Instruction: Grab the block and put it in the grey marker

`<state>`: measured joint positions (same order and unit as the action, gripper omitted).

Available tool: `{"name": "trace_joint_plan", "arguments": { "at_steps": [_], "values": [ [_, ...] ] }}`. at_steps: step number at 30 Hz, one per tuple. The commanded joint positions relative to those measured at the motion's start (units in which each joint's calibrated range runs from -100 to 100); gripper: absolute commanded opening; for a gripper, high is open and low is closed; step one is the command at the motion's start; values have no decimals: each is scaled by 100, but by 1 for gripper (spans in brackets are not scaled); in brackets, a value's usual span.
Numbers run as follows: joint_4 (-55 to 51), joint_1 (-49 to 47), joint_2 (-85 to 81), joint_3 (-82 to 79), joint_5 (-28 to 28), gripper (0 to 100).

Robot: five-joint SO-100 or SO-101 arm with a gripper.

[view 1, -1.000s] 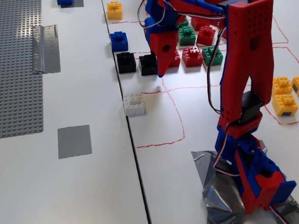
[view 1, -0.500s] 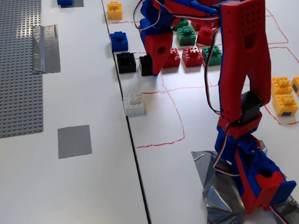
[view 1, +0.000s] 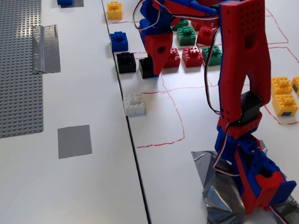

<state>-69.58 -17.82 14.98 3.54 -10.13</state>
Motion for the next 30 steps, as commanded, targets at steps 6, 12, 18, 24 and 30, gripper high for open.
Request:
{"name": "trace_joint_plan", "arguments": {
  "at_steps": [6,12,18,24,30],
  "values": [
    [-535,6,-1242,391,313,0],
    [-754,-14,-1687,372,630,0],
    [-997,-387,-1985,590,923,0],
    [-1395,-1211,-2026,1081,1167,0],
    [-1598,-2055,-2026,1462,1201,0]
  ]
}}
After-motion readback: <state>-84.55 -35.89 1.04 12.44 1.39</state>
